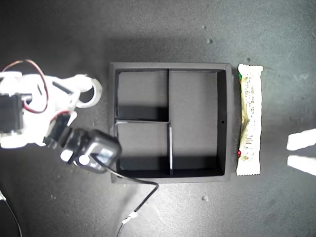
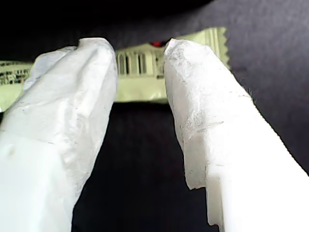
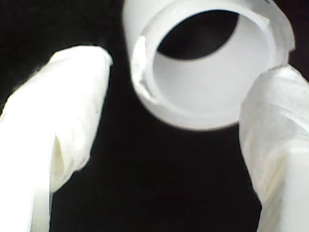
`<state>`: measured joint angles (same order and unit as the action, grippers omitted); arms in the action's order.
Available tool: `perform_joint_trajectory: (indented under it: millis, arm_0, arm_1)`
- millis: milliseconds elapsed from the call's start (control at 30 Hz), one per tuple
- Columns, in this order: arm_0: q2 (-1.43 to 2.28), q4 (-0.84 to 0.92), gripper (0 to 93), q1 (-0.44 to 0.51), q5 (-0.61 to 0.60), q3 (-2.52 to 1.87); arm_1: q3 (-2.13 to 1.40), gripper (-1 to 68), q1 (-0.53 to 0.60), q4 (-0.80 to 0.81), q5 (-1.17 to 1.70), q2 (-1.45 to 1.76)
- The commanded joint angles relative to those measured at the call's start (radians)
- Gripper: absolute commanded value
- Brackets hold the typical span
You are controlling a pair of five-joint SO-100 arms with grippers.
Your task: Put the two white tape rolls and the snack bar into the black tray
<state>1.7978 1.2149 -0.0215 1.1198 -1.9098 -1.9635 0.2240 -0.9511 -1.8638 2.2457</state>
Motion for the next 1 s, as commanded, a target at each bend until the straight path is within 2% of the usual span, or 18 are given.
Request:
perform_joint_trajectory:
  millis: [0, 500, 733, 833, 967]
  arm_0:
    - [-0.005, -0.012, 20.6, -0.021, 0.012, 0.006]
    - [-0.074, -0.094, 19.8, 0.031, 0.087, -0.040]
    - [-0.238, -0.120, 19.5, 0.017, 0.092, 0.006]
    - [-0.316, -0.120, 16.6, -0.011, 0.097, 0.034]
    - [-0.360, -0.120, 7.6, -0.069, 0.087, 0.029]
  arm_1:
    - [0.074, 8.9, 0.021, -0.040, 0.890, -0.038]
    - [0.031, 8.3, 0.026, -0.069, 0.836, -0.041]
    - [0.035, 8.9, 0.028, -0.058, 0.864, -0.061]
    - [0.104, 12.9, 0.038, -0.089, 0.943, -0.179]
    - [0.209, 18.1, 0.038, -0.166, 1.062, -0.387]
